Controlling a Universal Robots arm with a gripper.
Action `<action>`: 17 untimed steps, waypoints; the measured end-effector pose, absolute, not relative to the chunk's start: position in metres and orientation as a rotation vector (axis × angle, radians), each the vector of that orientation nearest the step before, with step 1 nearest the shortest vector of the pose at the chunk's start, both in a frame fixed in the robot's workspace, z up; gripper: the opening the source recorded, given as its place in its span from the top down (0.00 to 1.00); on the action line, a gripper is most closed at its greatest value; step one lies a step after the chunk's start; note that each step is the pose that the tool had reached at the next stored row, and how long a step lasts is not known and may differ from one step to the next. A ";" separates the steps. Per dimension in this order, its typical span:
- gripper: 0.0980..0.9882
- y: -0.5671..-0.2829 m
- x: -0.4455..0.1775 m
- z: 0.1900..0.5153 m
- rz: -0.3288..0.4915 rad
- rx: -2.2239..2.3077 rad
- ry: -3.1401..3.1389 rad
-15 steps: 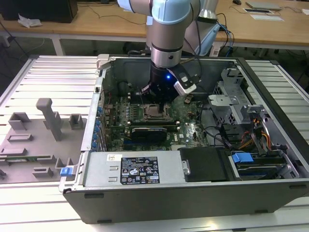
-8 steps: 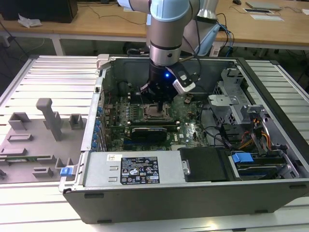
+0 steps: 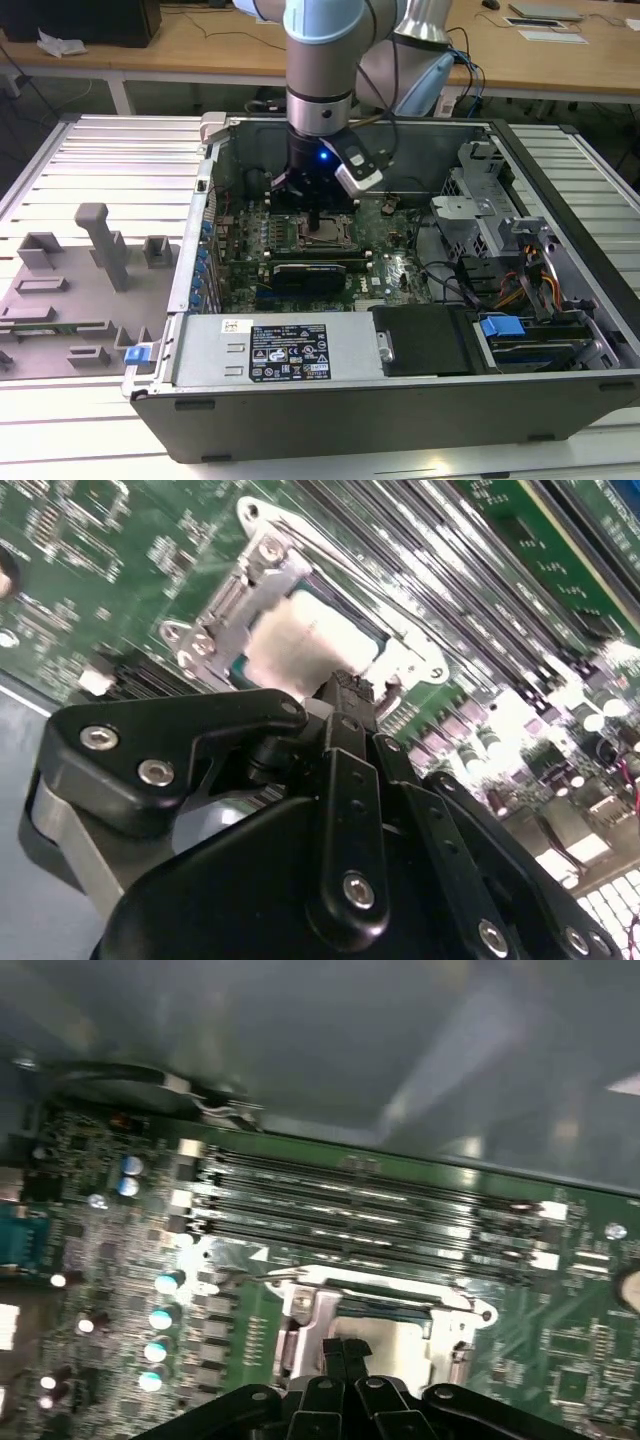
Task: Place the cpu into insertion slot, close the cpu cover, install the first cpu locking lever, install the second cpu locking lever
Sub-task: 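Close the cpu cover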
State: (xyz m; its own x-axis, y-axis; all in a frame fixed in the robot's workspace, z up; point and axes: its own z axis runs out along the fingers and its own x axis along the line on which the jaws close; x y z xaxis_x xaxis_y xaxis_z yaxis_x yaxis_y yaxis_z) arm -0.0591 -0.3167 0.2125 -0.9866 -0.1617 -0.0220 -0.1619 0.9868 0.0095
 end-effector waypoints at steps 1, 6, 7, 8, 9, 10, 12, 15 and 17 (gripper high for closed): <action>0.99 -0.317 -0.062 0.212 0.019 -0.254 3.110; 0.99 -0.317 -0.066 0.208 0.047 -0.253 3.108; 0.99 -0.317 -0.067 0.207 0.058 -0.253 3.107; 0.99 -0.317 -0.067 0.206 0.060 -0.252 3.107; 0.99 -0.317 -0.067 0.205 0.060 -0.250 3.108; 0.99 -0.317 -0.067 0.205 0.059 -0.246 3.108; 0.99 -0.317 -0.067 0.204 0.064 -0.241 3.108; 0.99 -0.317 -0.066 0.203 0.066 -0.238 3.108; 0.99 -0.317 -0.064 0.204 0.066 -0.238 3.108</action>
State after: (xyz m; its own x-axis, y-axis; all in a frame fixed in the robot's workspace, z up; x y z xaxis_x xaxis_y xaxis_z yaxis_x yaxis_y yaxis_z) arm -0.0637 -0.3167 0.2035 -0.9881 -0.1518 -0.0268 -0.1527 0.9874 0.0402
